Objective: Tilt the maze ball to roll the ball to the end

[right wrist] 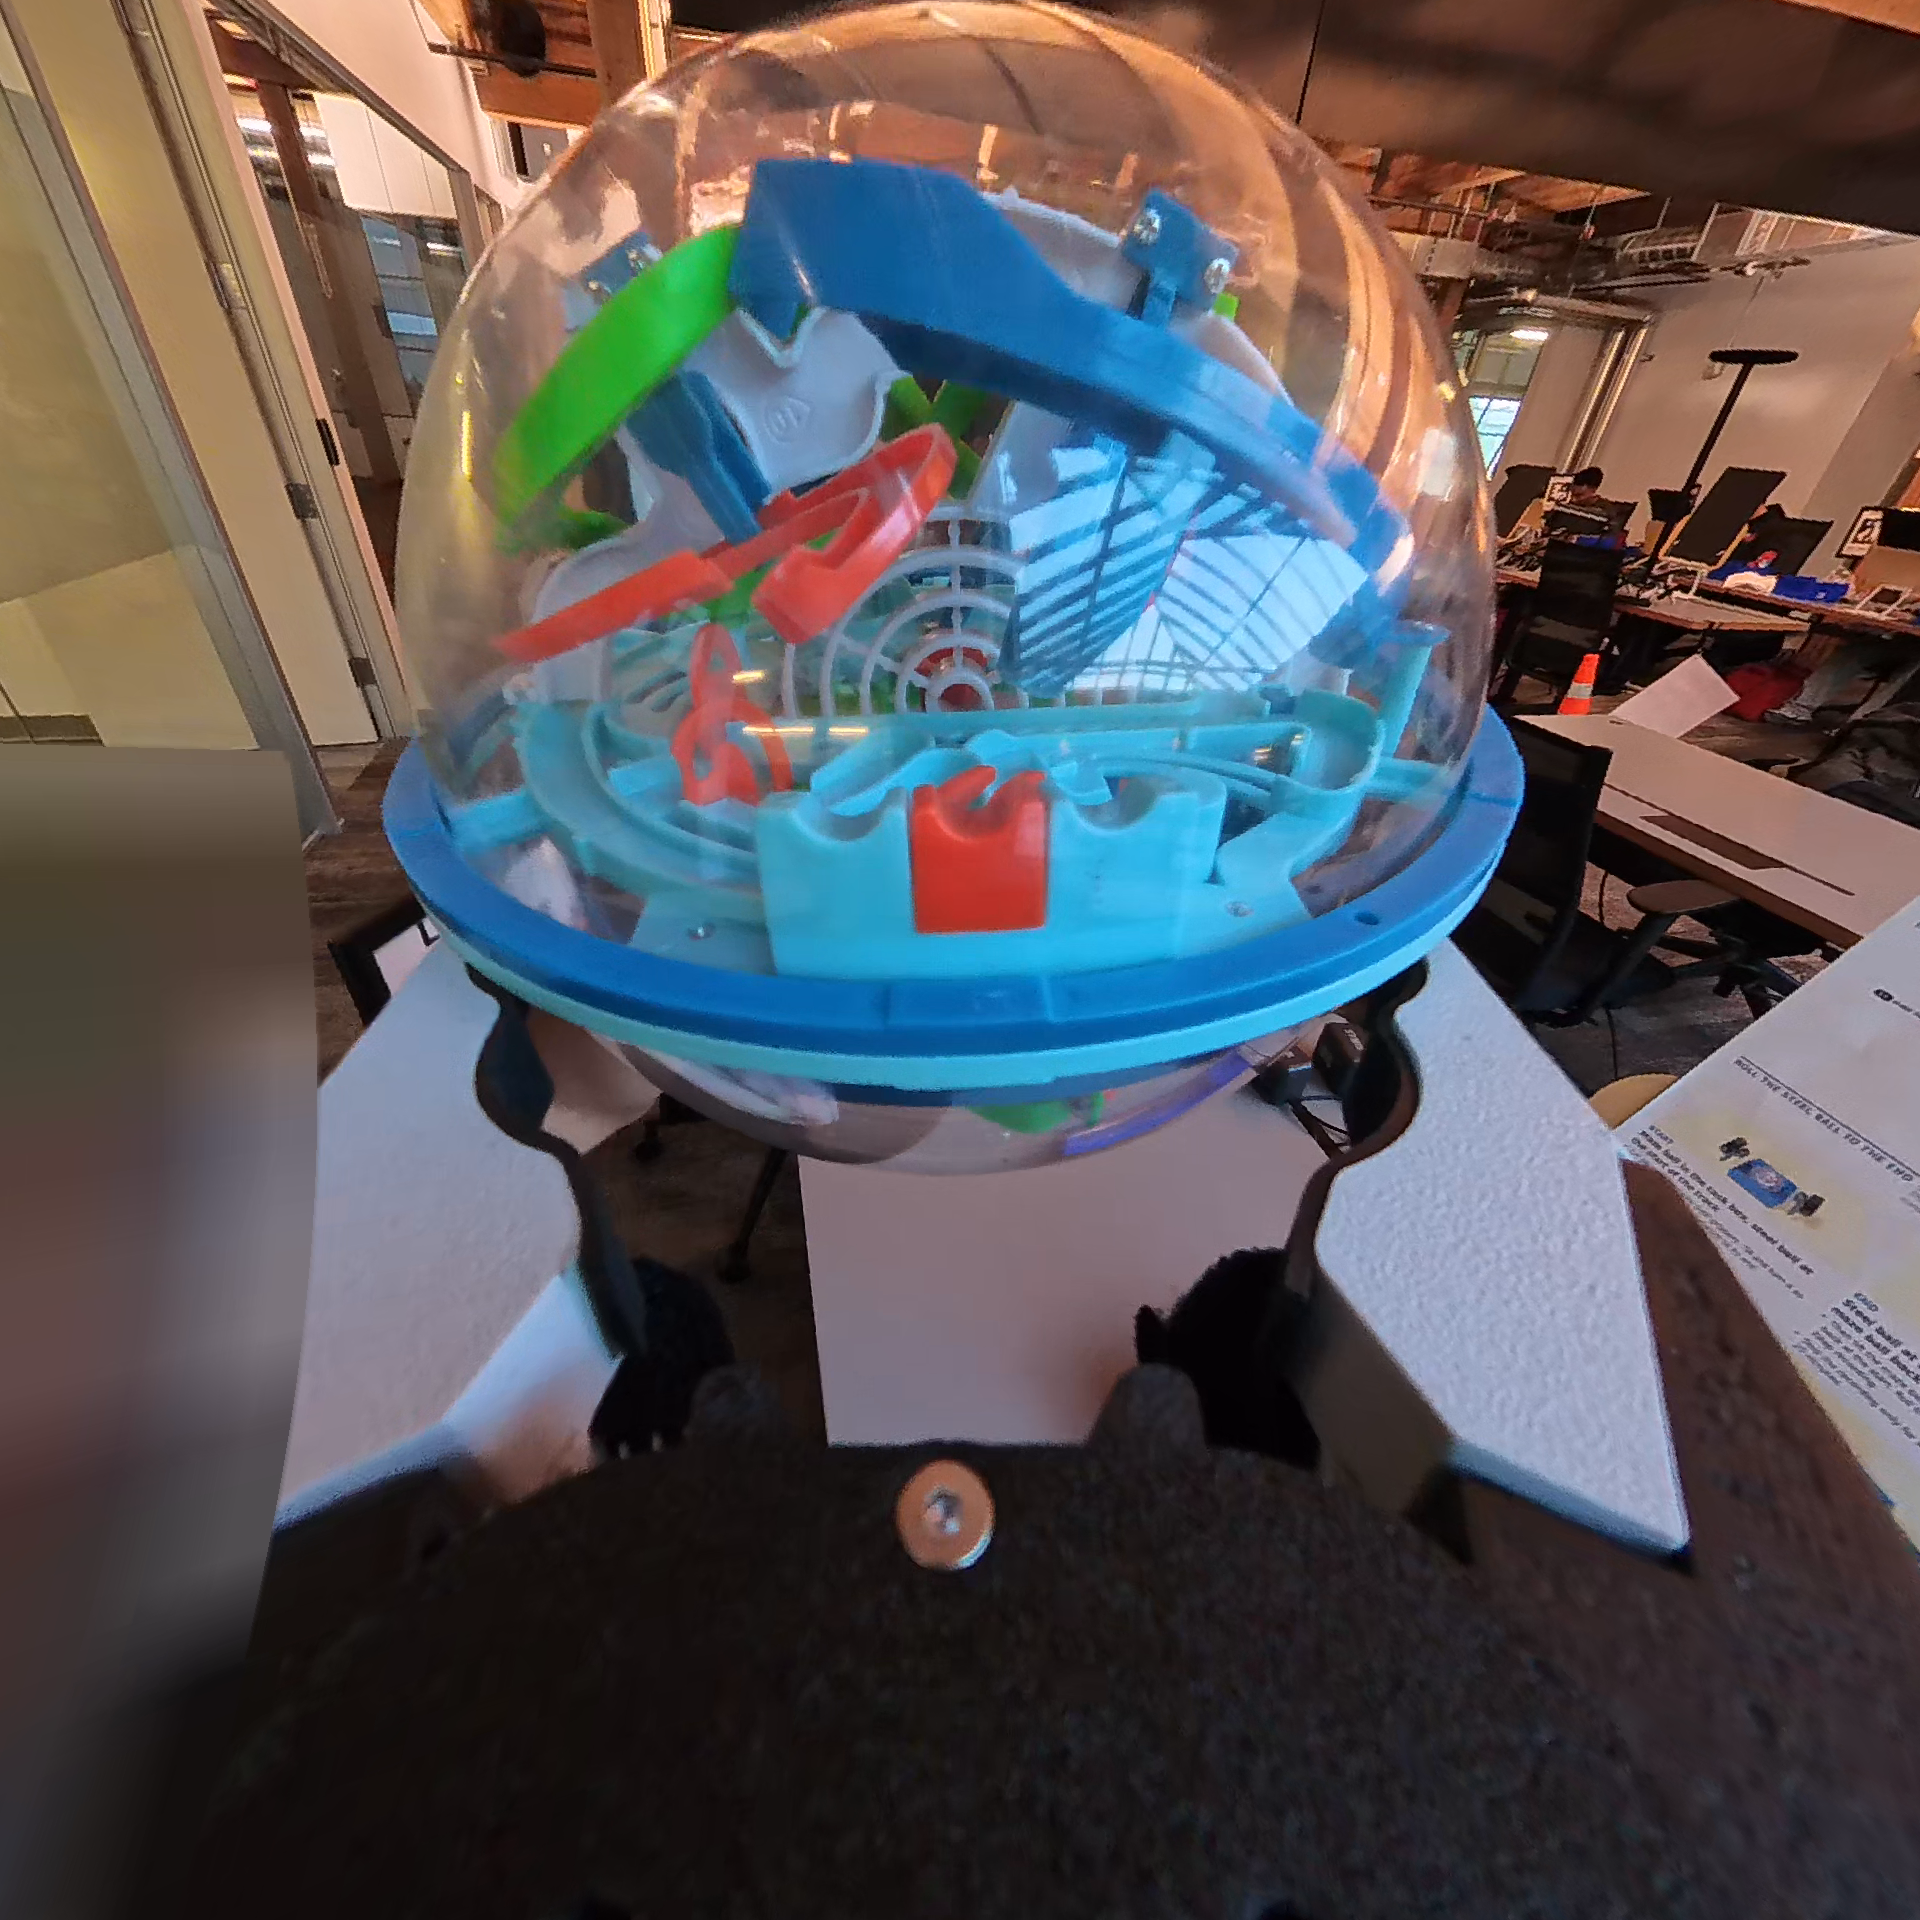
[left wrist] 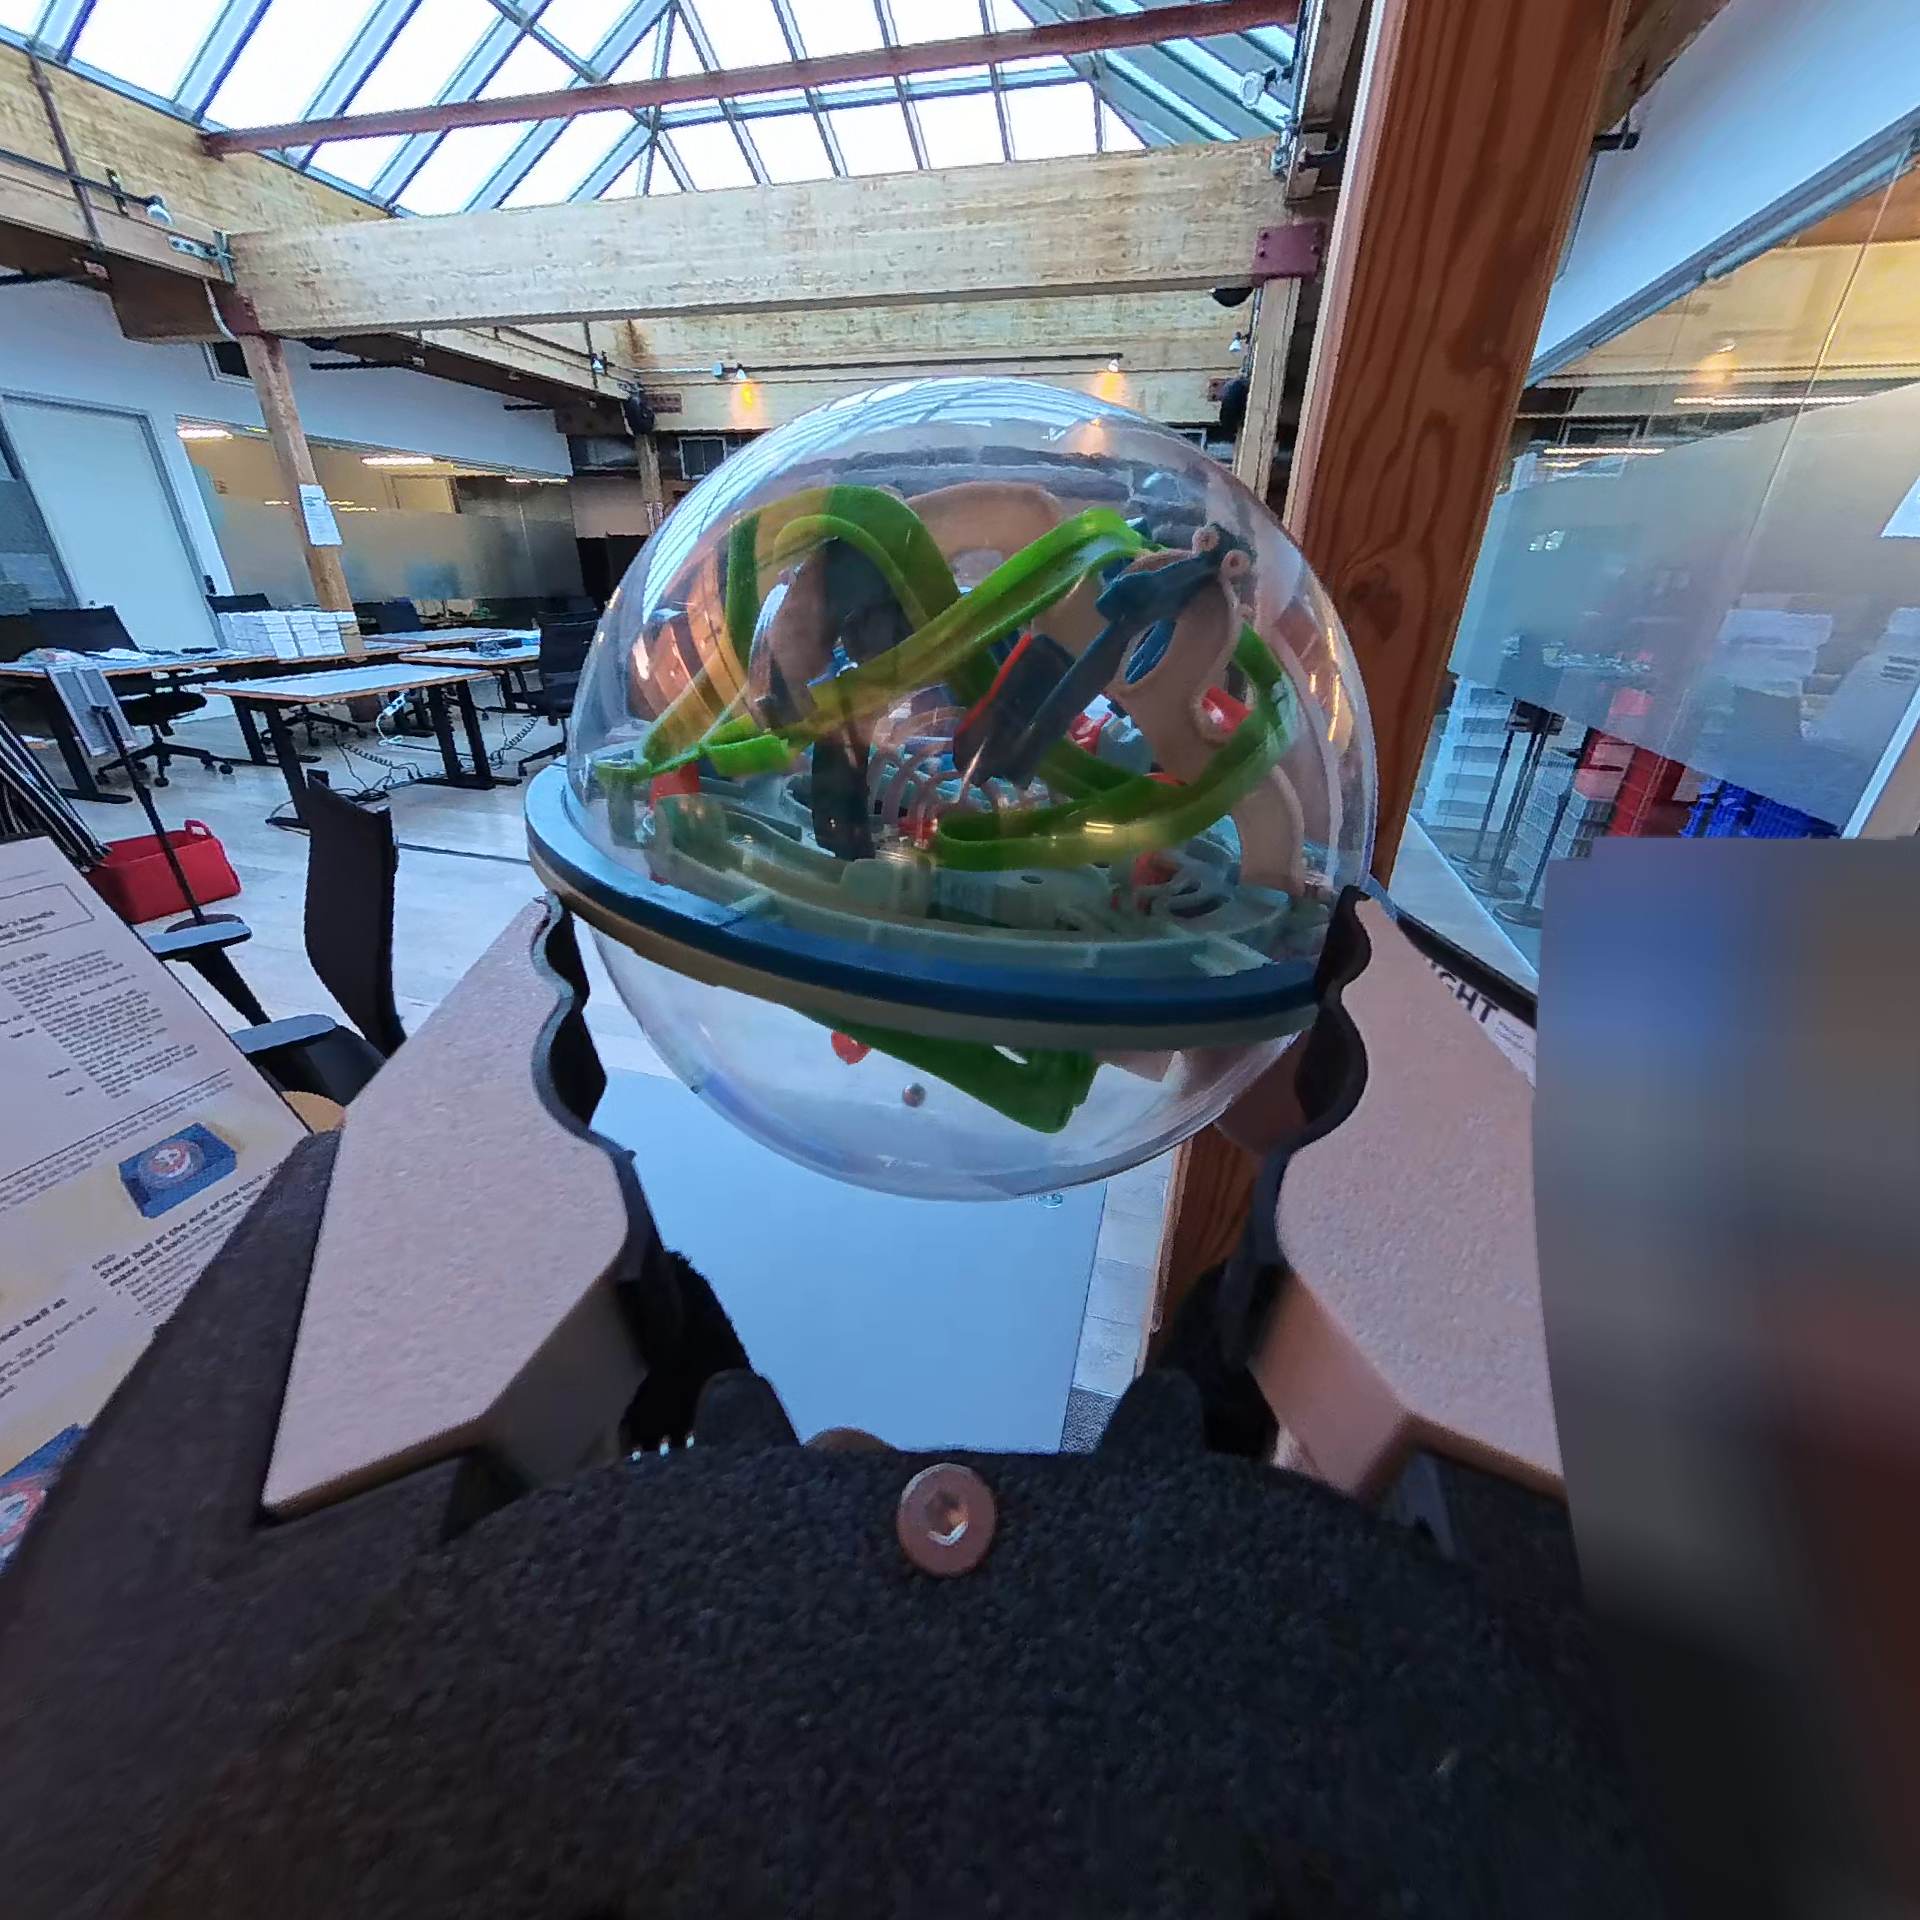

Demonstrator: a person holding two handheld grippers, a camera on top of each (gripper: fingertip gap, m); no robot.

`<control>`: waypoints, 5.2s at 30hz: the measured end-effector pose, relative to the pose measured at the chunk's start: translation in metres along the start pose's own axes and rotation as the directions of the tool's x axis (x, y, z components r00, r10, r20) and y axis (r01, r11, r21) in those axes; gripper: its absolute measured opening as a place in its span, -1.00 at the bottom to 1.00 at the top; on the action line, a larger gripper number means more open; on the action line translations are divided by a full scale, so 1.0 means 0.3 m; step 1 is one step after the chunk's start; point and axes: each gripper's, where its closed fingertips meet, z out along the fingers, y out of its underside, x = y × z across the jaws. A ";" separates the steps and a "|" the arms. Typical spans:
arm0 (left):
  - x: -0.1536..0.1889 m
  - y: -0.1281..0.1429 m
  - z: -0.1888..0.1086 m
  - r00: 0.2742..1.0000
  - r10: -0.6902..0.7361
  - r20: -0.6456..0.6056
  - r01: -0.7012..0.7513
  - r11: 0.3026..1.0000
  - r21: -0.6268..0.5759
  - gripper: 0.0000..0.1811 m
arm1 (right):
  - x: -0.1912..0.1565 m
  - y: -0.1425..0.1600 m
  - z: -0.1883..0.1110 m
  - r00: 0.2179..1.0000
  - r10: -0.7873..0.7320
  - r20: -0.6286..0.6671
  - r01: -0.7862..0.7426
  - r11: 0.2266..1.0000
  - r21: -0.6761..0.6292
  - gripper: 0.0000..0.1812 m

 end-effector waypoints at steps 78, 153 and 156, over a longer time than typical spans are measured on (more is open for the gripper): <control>0.197 0.770 -0.006 0.702 0.668 -0.247 -0.701 0.709 -0.073 0.52 | -0.220 0.682 -0.201 0.626 -0.694 -0.356 0.753 0.657 0.044 0.70; -0.113 1.841 -0.157 0.931 0.364 -0.032 -0.327 0.789 -0.520 -0.26 | 0.281 1.768 -0.233 0.416 -0.909 0.020 0.617 0.266 -0.740 0.03; -0.104 1.874 -0.148 0.912 0.409 -0.028 -0.351 0.742 -0.572 -0.23 | 0.303 1.815 -0.226 0.517 -0.856 -0.012 0.544 0.339 -0.767 0.00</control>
